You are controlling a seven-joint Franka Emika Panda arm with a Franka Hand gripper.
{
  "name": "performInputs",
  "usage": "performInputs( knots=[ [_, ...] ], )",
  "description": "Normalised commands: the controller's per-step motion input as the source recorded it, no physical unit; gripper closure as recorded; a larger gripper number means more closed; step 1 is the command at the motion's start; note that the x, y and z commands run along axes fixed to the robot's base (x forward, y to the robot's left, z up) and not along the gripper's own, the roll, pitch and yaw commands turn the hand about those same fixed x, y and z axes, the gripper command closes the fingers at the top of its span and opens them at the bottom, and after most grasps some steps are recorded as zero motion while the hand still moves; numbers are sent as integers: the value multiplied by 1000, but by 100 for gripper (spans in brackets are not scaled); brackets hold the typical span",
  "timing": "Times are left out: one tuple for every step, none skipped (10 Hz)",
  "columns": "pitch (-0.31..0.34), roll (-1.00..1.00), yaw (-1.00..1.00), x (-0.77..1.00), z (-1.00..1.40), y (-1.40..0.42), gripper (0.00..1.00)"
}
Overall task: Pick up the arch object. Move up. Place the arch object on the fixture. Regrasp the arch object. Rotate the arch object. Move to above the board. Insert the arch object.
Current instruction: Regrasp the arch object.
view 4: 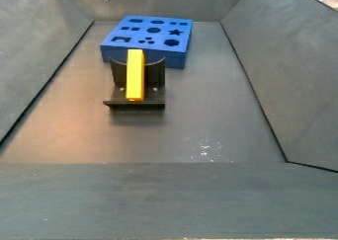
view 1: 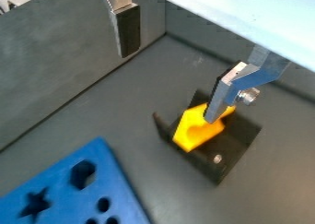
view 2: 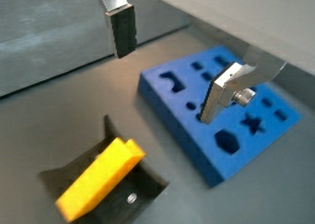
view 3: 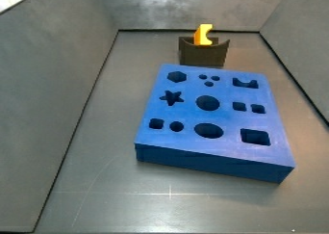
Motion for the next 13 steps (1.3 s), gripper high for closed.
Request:
performInputs(
  knots=[
    [-24,1000,24,-45,1,-24,0],
    [-31,1000,25,-39,7,-21,0],
    [-35,1000,25,-36,8,-20,0],
    [-40,1000,26,-36,6,-19,0],
    [-39,1000,27,-33,11,-15,0],
    [-36,1000,26,-26,18,-21,0],
    [-34,1000,27,-19,17,-20,0],
    [-31,1000,27,0,-5,-19,0],
    [-25,1000,27,14,-10,-18,0],
    [-13,1000,27,27,-6,-26,0],
    [-5,1000,28,33,-5,-24,0],
    [24,1000,33,53,-9,-28,0],
    [39,1000,36,62,-11,-32,0]
  ],
)
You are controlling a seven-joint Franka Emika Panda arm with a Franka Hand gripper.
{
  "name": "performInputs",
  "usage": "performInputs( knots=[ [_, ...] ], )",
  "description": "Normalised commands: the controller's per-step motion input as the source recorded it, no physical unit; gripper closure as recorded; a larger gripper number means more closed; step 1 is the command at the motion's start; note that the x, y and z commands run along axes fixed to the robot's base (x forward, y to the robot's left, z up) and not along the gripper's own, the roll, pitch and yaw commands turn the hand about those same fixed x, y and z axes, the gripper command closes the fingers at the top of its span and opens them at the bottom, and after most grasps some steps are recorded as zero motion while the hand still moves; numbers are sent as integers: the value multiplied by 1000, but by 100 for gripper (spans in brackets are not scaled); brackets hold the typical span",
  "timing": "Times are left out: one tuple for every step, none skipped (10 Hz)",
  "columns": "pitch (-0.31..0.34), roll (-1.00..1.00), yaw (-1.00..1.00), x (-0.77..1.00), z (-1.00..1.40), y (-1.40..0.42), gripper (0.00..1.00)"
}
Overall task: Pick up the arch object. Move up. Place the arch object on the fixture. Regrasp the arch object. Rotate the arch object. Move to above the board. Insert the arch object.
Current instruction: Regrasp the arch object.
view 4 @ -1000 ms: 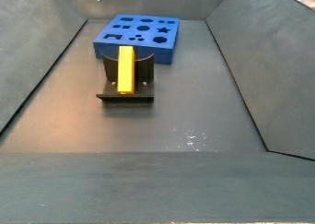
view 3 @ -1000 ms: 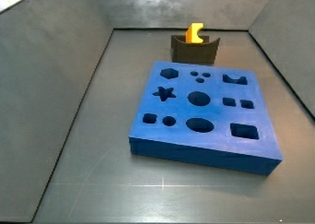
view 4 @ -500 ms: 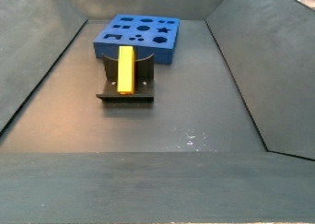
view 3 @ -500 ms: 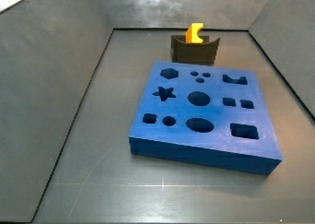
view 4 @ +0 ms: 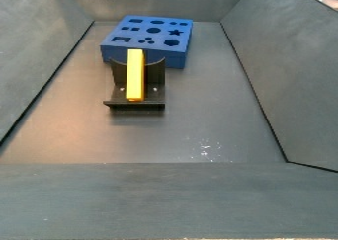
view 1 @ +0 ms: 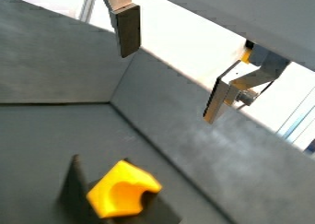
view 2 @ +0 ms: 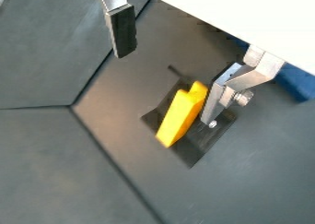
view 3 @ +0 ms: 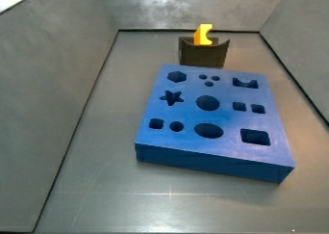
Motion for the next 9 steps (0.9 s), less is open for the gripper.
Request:
performInputs(
  knots=[
    [80,937,50,78,-13,-33,0],
    [93,807,54,83,-13,-37,0],
    [106,549,73,85,-11,-40,0],
    [106,327,93,85,-10,-29,0],
    [95,232,111,76,-4,-23,0],
    [150,225,114,32,-1000,75,0],
    [132,210,122,33,-1000,76,0],
    [90,175,152,45,-1000,64,0],
    [62,143,161,54,-1000,60,0]
  ],
)
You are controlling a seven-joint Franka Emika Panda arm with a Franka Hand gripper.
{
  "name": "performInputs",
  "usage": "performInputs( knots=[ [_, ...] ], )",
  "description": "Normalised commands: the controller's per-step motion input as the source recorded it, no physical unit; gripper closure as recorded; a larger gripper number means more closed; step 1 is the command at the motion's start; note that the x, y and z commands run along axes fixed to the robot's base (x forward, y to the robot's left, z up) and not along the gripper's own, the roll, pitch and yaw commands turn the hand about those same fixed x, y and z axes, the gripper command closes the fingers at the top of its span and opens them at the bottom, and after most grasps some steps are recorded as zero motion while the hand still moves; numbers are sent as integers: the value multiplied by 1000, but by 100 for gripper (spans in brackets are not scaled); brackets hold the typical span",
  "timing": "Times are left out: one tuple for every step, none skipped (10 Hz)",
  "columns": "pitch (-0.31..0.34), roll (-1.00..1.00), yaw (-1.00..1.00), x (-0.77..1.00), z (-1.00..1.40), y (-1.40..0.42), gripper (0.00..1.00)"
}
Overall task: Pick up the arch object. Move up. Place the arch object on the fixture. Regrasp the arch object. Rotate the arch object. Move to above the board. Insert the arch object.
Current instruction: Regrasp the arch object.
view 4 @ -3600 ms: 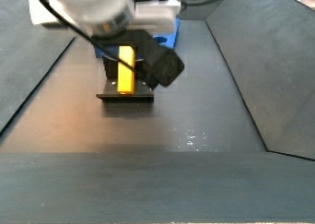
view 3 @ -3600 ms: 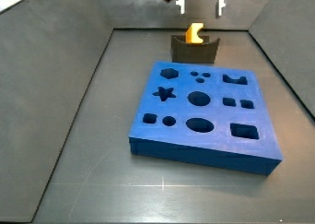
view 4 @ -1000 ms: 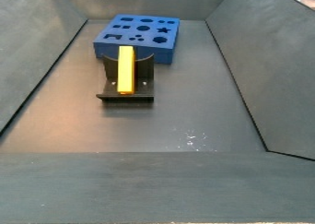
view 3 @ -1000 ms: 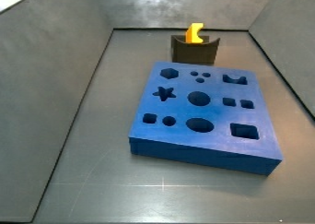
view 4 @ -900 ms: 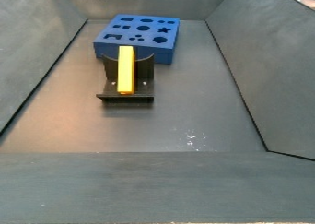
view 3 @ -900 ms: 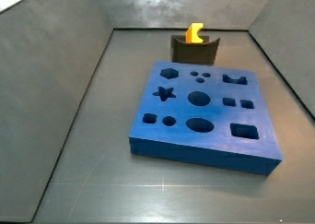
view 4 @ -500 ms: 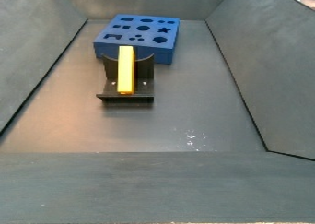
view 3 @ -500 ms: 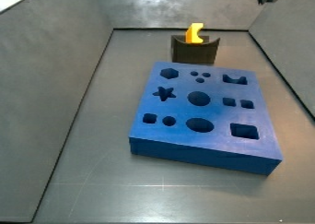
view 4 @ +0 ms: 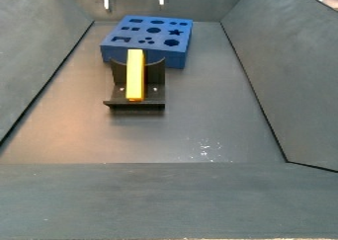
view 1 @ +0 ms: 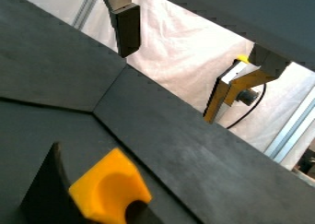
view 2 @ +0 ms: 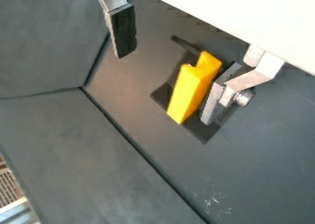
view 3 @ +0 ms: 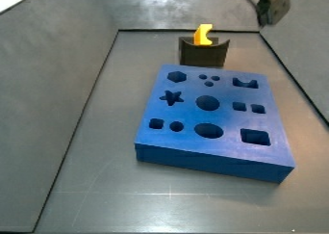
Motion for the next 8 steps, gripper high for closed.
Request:
performInputs(
  knots=[
    [42,126,160,61,-1000,58,0],
    [-7,109,155,71,-1000,51,0],
    [-40,102,145,79,-1000,47,0],
    [-80,93,119,88,-1000,43,0],
    [-105,89,95,93,-1000,38,0],
    [-122,84,57,97,-1000,32,0],
    [-124,82,38,98,-1000,30,0],
    [-112,80,1,102,-1000,24,0]
  ],
)
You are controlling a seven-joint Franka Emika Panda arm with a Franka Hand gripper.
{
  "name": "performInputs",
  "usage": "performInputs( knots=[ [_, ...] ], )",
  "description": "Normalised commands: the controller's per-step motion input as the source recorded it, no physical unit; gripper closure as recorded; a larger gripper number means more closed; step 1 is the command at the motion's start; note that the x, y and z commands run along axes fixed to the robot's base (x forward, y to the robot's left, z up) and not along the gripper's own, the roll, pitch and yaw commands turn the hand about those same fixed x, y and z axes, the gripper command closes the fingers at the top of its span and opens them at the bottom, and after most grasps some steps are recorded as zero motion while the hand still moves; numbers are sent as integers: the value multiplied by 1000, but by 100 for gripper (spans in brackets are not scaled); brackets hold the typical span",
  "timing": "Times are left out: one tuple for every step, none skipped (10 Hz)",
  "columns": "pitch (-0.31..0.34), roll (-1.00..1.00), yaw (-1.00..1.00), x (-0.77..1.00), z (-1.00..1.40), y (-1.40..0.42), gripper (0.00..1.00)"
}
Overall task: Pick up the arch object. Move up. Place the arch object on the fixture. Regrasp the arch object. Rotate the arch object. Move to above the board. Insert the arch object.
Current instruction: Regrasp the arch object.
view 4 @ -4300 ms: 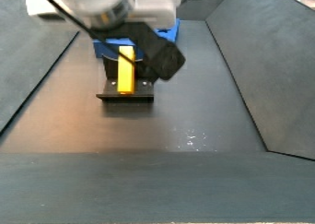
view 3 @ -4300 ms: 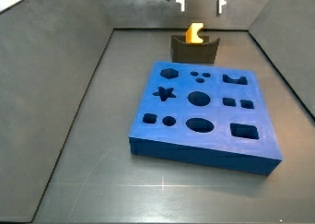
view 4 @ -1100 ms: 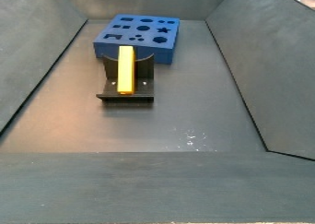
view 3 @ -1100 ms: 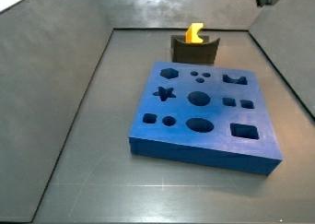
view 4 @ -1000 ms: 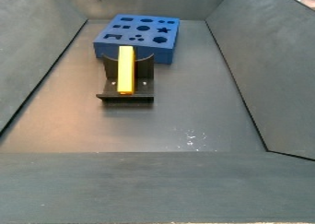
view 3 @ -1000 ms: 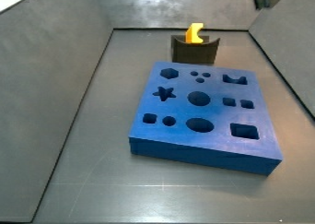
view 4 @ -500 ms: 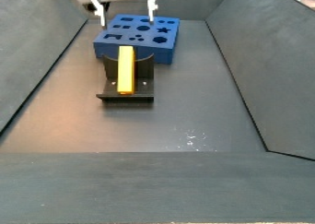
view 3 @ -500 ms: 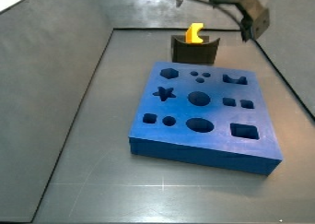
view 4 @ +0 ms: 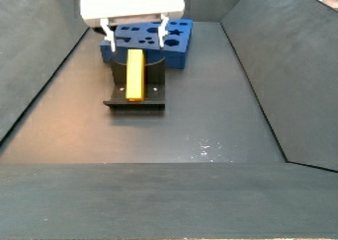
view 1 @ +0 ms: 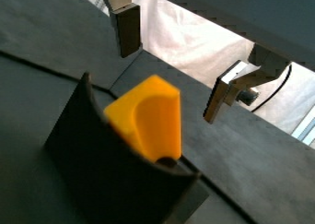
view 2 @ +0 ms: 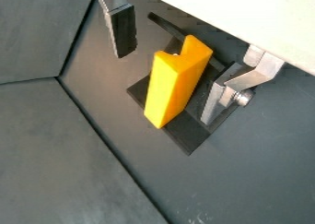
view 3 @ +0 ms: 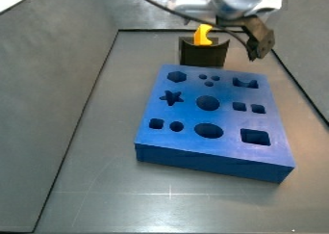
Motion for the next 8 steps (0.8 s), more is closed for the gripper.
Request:
performInputs(
  knots=[
    [-96,80,-19,100,-920,21,0],
    [-75,76,-36,88,-767,12,0],
    [-64,73,-42,81,-693,10,0],
    [-41,71,-42,70,-509,7,0],
    [-27,72,-39,69,-438,8,0],
    [-6,76,-47,58,-363,1,0],
    [-5,77,-47,56,-363,3,0],
    [-3,77,-46,55,-363,4,0]
  ],
)
